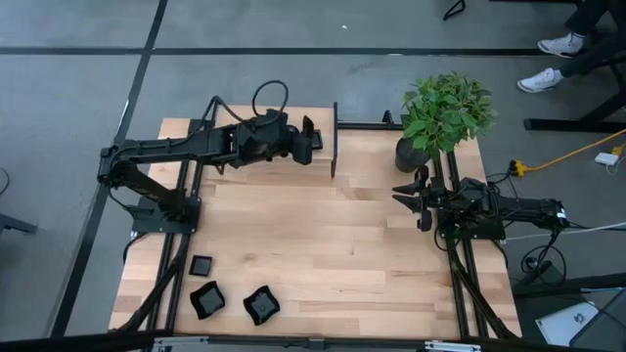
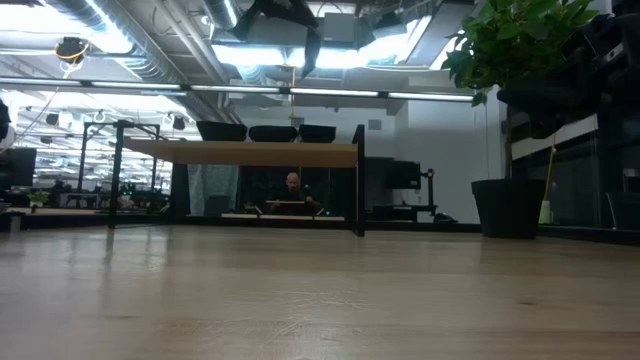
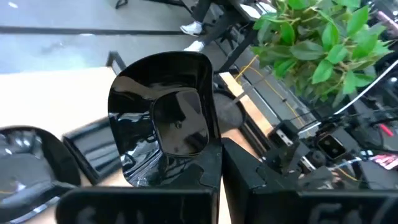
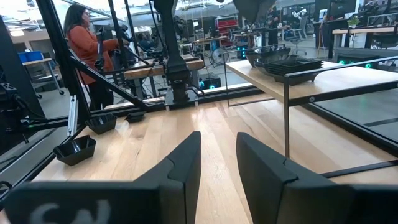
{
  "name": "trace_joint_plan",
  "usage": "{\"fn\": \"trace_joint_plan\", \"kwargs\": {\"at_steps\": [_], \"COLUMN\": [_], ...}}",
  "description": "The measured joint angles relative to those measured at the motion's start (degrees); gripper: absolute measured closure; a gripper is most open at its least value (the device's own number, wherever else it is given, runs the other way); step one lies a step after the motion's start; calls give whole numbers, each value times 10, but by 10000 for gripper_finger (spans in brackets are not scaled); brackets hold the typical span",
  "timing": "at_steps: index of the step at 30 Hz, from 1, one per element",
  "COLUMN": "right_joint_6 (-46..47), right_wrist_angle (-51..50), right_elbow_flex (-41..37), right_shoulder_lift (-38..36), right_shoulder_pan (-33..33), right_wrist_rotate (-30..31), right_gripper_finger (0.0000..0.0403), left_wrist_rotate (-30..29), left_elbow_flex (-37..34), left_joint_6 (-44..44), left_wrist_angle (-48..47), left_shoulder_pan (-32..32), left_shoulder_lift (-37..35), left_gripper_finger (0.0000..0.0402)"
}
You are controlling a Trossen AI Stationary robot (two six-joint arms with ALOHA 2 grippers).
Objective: Pick & Place Mini shaped plates
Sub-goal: Stack the leaf shaped plate on top of the leaf shaped plates on the shelf
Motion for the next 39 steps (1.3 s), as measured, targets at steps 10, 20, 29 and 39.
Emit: {"fn": "trace_joint_plan", "kwargs": {"at_steps": [10,20,29,39], "right_joint_6": [0,0,0,0], "right_wrist_angle": [0,0,0,0], "right_elbow_flex": [0,0,0,0], "right_shoulder_lift": [0,0,0,0], "right_shoulder_pan": [0,0,0,0], "right_wrist_rotate": [0,0,0,0], "right_gripper_finger": [300,300,300,300], "left_wrist_rotate": [-16,-16,-32,-54], "left_elbow_flex": [0,0,0,0], "left_joint_6": [-75,-332,-622,-774], "left_wrist_angle": [-2,-3,-5,-97], "left_shoulder_pan": [42,79,95,95], "left_shoulder_lift": [-2,-2,-2,-2], "left_gripper_finger": [400,400,400,400]}}
